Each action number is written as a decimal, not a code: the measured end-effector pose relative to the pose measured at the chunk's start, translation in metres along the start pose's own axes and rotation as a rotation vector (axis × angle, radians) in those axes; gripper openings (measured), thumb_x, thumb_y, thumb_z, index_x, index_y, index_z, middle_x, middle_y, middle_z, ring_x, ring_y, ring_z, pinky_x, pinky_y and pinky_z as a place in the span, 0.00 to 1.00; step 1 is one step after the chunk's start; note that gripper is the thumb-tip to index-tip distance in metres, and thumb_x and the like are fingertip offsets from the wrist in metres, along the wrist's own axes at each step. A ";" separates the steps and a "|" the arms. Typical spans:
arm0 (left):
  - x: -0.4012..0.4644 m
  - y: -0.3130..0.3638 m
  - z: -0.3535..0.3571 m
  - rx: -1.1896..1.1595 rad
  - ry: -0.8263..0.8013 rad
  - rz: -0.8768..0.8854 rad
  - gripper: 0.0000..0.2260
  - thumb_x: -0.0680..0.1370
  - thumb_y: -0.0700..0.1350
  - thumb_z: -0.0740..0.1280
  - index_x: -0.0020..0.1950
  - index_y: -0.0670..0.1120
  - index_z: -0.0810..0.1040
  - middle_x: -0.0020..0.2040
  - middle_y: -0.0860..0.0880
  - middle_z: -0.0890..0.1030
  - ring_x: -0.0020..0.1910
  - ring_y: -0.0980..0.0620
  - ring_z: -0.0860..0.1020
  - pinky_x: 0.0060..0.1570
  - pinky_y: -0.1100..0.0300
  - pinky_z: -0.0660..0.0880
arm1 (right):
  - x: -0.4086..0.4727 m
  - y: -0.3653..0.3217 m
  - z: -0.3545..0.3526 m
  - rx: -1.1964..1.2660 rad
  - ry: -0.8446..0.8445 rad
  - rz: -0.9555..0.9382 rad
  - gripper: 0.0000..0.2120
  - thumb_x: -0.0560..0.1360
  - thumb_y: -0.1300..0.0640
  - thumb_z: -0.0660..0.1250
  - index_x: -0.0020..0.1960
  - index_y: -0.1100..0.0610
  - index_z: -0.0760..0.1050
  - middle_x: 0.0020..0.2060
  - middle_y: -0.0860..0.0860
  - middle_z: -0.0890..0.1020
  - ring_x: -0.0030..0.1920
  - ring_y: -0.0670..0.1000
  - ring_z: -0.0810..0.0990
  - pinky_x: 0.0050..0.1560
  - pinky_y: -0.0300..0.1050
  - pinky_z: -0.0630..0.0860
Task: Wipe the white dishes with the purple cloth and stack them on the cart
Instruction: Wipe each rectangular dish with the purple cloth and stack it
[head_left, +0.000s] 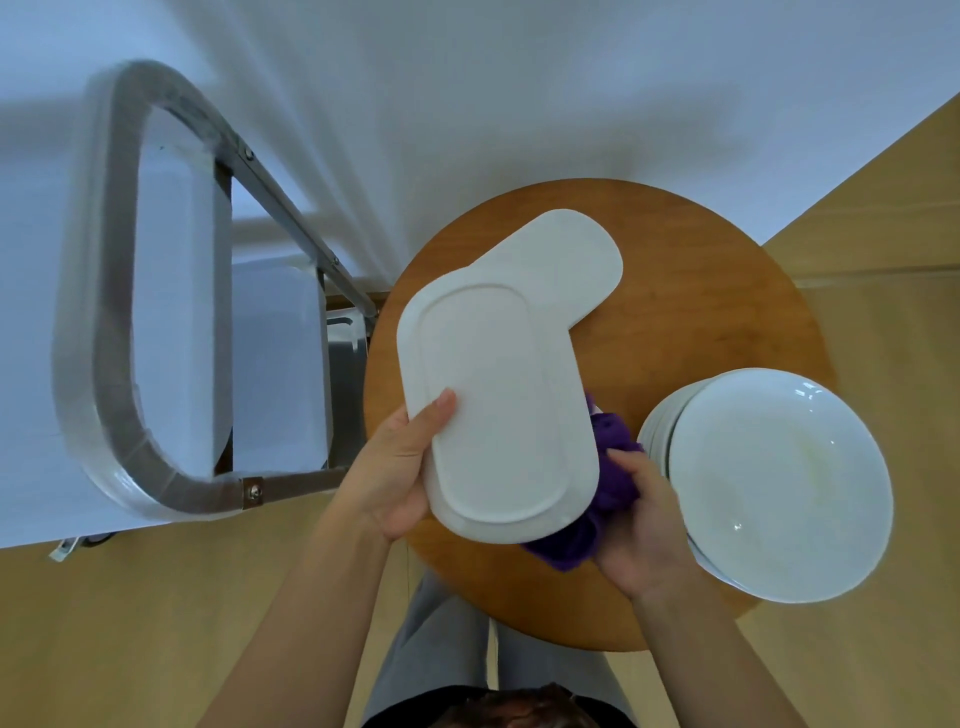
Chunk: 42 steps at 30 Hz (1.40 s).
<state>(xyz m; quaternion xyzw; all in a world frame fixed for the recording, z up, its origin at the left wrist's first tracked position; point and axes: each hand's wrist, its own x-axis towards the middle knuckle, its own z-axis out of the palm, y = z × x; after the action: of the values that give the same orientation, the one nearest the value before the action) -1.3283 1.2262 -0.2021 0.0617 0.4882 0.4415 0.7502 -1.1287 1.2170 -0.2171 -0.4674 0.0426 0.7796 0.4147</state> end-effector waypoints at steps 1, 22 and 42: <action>-0.001 0.001 -0.001 0.001 0.021 0.011 0.29 0.68 0.54 0.75 0.66 0.45 0.74 0.59 0.42 0.81 0.56 0.43 0.80 0.45 0.52 0.80 | -0.002 -0.004 0.003 0.035 0.030 -0.097 0.19 0.67 0.58 0.64 0.57 0.58 0.77 0.46 0.56 0.84 0.45 0.55 0.84 0.40 0.48 0.80; -0.034 -0.005 0.038 0.738 0.019 0.231 0.13 0.83 0.43 0.53 0.48 0.58 0.74 0.41 0.58 0.83 0.42 0.59 0.81 0.41 0.63 0.79 | -0.023 0.014 0.045 -1.900 -0.322 -1.068 0.50 0.58 0.33 0.70 0.73 0.42 0.49 0.74 0.49 0.51 0.73 0.61 0.44 0.66 0.73 0.53; -0.042 0.012 0.032 0.754 -0.061 0.057 0.20 0.73 0.58 0.61 0.44 0.43 0.82 0.39 0.46 0.85 0.37 0.49 0.84 0.35 0.64 0.78 | 0.030 -0.074 0.072 -1.476 -0.468 -0.589 0.21 0.62 0.46 0.76 0.49 0.38 0.69 0.42 0.26 0.76 0.48 0.31 0.75 0.41 0.23 0.71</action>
<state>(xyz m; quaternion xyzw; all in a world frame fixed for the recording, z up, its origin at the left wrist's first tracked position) -1.3158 1.2139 -0.1512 0.3601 0.5921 0.2496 0.6764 -1.1342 1.3161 -0.1763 -0.4373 -0.6916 0.5438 0.1866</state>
